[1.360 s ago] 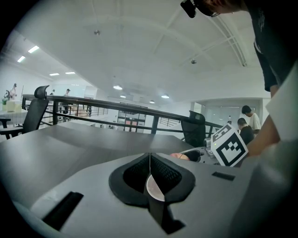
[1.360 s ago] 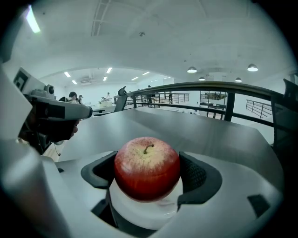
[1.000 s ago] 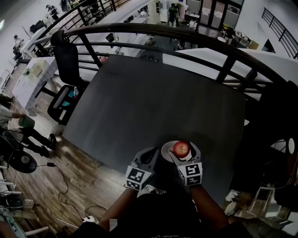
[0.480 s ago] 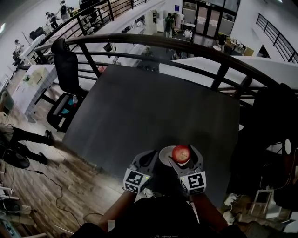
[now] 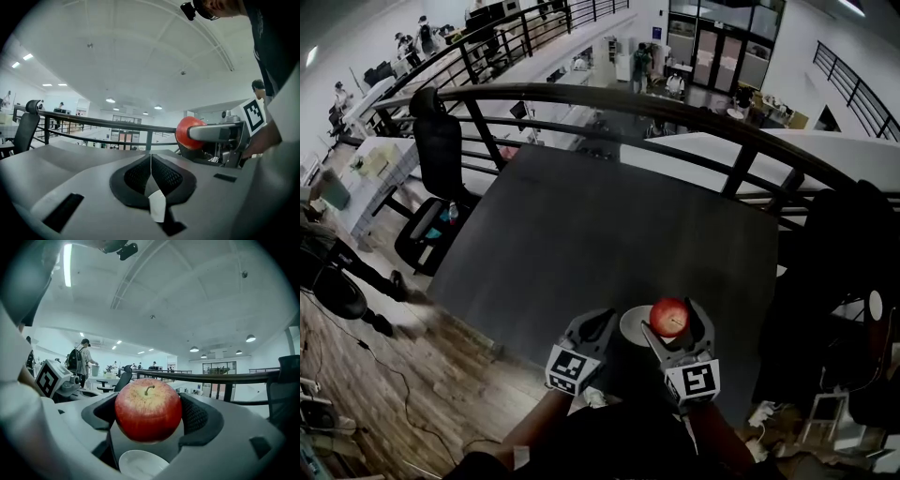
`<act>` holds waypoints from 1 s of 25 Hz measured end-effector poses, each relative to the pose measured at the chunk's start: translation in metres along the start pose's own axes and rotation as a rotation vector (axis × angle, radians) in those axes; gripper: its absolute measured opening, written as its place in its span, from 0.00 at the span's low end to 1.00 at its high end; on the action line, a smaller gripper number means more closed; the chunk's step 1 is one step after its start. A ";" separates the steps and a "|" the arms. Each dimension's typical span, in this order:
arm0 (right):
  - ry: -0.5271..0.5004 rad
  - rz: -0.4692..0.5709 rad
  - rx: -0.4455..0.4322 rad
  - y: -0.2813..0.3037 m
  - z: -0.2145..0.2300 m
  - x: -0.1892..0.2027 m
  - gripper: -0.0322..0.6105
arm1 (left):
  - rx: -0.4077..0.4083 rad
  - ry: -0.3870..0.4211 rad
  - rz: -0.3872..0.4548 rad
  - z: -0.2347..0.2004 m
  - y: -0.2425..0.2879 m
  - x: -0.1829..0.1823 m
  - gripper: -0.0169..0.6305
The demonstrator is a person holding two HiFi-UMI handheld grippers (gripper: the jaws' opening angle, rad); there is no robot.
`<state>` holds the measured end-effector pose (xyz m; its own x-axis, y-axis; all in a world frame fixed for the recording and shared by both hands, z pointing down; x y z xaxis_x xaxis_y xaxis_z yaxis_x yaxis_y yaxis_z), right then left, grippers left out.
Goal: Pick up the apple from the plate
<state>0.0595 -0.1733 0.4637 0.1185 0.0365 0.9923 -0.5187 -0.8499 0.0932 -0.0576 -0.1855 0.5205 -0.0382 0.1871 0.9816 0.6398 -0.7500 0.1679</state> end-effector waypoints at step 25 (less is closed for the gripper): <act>-0.008 0.037 0.042 -0.006 -0.005 -0.008 0.67 | -0.002 0.007 0.028 0.000 -0.010 -0.008 0.07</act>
<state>0.0577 -0.1656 0.4554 0.1068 0.0006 0.9943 -0.4872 -0.8717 0.0529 -0.0634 -0.1793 0.5113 -0.0261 0.1617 0.9865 0.6394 -0.7559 0.1409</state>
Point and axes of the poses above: the fingertips, and each gripper's own axes: y forward along the fingers, z to its right, x out of its underside, the point moved 2 cm from there along -y, backward along the fingers, and after that the axes turned 3 degrees about -x, right-handed, at the moved point
